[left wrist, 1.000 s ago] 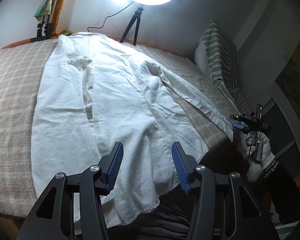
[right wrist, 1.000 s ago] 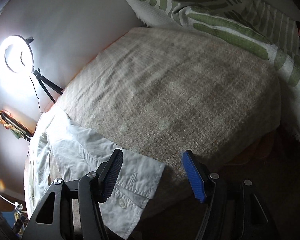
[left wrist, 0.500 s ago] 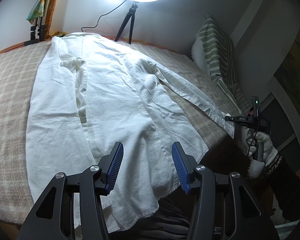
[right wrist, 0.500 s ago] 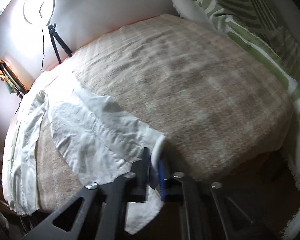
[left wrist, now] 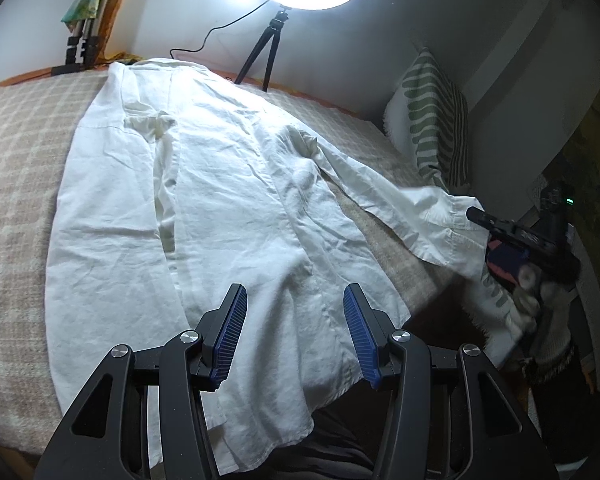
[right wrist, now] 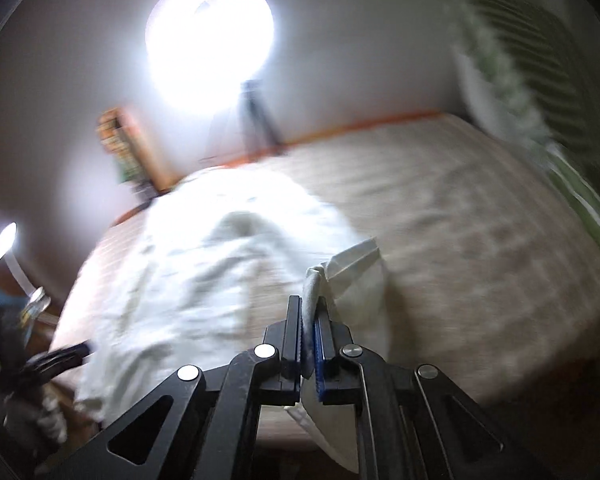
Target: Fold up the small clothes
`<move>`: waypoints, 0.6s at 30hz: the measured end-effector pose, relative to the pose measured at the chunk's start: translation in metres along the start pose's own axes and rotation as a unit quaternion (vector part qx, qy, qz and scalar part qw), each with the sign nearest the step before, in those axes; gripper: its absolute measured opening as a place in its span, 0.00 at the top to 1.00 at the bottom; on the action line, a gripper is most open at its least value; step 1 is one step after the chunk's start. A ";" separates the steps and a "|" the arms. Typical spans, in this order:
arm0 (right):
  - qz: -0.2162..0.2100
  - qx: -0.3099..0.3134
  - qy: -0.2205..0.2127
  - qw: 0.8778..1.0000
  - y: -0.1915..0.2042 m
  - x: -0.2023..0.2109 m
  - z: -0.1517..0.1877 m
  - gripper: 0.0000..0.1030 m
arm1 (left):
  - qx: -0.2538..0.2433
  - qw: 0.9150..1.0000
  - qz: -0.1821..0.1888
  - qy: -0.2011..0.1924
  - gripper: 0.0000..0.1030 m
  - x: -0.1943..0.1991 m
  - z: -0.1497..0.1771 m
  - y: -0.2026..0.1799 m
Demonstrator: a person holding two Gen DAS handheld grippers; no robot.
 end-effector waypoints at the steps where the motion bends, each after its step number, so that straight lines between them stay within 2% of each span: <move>1: -0.019 0.017 -0.002 1.000 0.021 0.004 0.004 0.98 | 0.002 1.000 0.002 -0.001 0.52 0.000 0.000 0.001; 5: -0.099 0.090 0.010 0.991 0.102 0.015 0.033 0.98 | 0.015 1.000 0.010 -0.004 0.52 -0.003 0.001 0.003; 9: -0.127 0.172 0.048 0.976 0.158 0.001 0.083 0.97 | 0.020 1.000 0.016 -0.001 0.52 -0.007 0.005 0.003; 11: -0.133 0.185 0.072 0.971 0.164 -0.011 0.099 0.96 | 0.020 1.000 0.019 0.003 0.52 -0.010 0.007 0.003; 12: -0.142 0.184 0.087 0.969 0.166 -0.014 0.104 0.91 | 0.021 0.999 0.023 0.007 0.52 -0.013 0.009 0.003; 15: -0.146 0.169 0.101 0.969 0.158 -0.015 0.101 0.62 | 0.023 0.999 0.035 0.022 0.52 -0.024 0.015 -0.001; 18: -0.178 0.136 0.090 0.971 0.145 -0.003 0.076 0.62 | 0.021 0.998 0.053 0.039 0.52 -0.038 0.022 -0.010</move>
Point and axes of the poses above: each gripper's, at about its wrist camera, not at the fingertips, and x roughly against the way its jaws point, y to its left, z to its underside, the point moved 9 cm from there along -x, roughly the way its jaws point, and after that the axes turned 12 degrees about z, right-handed, at the moved point
